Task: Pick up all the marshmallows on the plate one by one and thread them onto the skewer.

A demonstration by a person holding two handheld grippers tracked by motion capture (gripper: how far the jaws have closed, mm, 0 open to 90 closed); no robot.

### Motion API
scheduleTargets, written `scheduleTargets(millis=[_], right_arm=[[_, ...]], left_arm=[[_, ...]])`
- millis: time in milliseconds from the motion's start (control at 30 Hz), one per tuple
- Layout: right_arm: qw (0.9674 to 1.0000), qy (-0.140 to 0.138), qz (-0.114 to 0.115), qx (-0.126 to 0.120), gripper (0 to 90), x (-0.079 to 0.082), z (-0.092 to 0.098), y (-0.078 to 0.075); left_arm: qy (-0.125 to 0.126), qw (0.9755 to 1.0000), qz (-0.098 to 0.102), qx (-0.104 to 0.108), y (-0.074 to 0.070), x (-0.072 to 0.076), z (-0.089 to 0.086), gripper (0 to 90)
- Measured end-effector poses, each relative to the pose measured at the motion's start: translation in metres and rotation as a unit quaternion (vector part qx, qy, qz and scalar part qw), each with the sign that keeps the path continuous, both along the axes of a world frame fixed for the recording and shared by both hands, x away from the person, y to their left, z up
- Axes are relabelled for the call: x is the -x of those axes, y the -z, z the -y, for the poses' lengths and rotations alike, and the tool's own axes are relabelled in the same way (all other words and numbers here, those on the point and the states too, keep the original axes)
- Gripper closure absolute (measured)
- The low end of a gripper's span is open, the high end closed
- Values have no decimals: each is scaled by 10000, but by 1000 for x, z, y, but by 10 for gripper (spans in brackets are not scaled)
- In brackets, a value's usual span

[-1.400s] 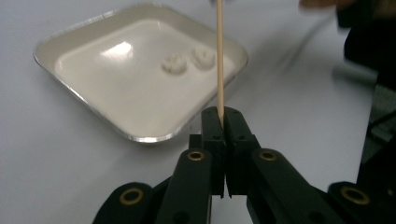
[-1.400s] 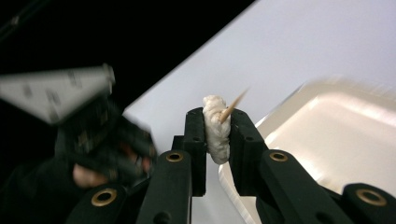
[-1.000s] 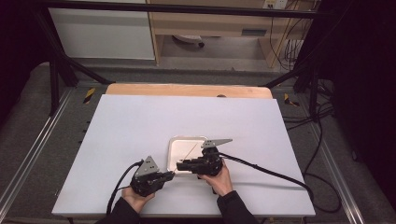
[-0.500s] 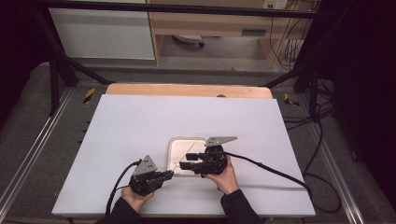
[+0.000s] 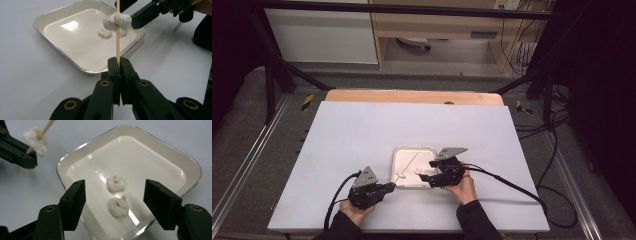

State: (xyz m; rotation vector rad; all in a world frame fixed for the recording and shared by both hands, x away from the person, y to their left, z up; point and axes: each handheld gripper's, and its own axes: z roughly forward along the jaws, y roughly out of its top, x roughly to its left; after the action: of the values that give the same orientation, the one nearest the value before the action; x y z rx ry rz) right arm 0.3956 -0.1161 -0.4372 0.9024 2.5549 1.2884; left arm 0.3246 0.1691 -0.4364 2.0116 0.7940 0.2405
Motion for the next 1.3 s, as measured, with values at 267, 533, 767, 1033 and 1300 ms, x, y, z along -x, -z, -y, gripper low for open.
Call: scheduleTargets(millis=[267, 533, 767, 1033, 1300], right_arm=[[9993, -131, 149, 328, 521, 0, -3, 13], [9982, -239, 299, 463, 632, 2, -4, 16], [9984, -218, 249, 451, 687, 3, -4, 16], [9996, -131, 161, 178, 704, 4, 1, 4], [9995, -70, 66, -308, 713, 5, 9, -14]], left_arm=[[7, 10000, -16, 9, 0, 0, 0, 883], [15, 10000, -15, 15, 0, 0, 0, 883], [27, 10000, -11, 3, 0, 0, 0, 883], [32, 10000, -11, 15, 0, 0, 0, 883], [46, 10000, 4, 34, 0, 1, 0, 883]])
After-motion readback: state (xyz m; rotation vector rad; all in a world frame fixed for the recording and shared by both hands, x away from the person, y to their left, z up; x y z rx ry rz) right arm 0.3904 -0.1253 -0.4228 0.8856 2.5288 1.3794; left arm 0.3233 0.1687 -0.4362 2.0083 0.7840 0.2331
